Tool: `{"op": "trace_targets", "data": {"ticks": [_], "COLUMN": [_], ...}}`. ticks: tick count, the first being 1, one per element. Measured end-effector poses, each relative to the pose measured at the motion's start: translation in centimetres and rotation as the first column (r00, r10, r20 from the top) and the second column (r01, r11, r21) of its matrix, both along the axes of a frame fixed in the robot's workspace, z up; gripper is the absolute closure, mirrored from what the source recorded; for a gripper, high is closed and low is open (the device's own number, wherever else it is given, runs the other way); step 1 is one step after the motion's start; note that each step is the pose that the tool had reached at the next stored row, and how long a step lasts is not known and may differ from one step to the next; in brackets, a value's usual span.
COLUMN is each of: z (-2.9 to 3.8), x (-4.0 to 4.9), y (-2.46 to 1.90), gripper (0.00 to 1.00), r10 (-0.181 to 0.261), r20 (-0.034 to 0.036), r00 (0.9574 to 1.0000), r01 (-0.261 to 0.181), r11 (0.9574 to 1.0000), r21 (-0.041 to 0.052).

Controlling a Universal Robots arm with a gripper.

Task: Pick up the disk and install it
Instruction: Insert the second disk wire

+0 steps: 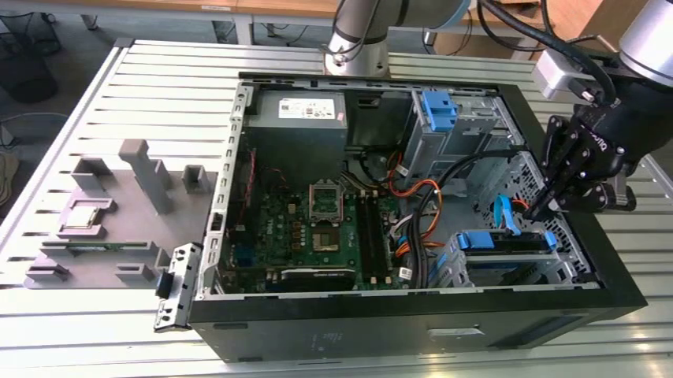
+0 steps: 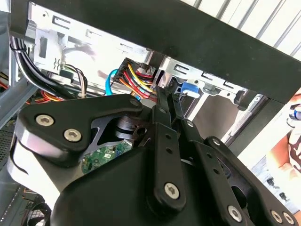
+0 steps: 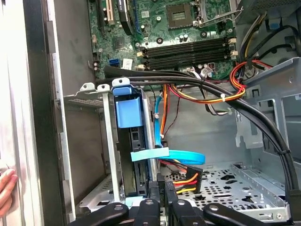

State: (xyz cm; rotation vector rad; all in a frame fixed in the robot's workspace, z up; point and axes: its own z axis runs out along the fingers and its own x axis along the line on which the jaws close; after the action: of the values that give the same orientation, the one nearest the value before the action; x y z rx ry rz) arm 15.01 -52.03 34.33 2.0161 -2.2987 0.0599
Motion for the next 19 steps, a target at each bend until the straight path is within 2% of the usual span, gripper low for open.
{"op": "trace_targets", "data": {"ticks": [7, 11, 15, 19], "z": [-0.01, -0.07, -0.16, -0.21], "x": [-0.66, -0.77, -0.87, -0.91], "y": [-0.22, -0.57, -0.86, -0.94], "gripper": [0.83, 0.83, 0.83, 0.83], "r10": [0.025, 0.046, 0.068, 0.095], "r20": [0.0062, 0.0087, 0.0108, 0.0149], "r00": [0.9997, 0.9989, 0.9976, 0.9953], "r01": [-0.025, -0.046, -0.068, -0.095], "r11": [0.9997, 0.9990, 0.9977, 0.9955], "r21": [-0.0001, -0.0003, -0.0004, -0.0003]}}
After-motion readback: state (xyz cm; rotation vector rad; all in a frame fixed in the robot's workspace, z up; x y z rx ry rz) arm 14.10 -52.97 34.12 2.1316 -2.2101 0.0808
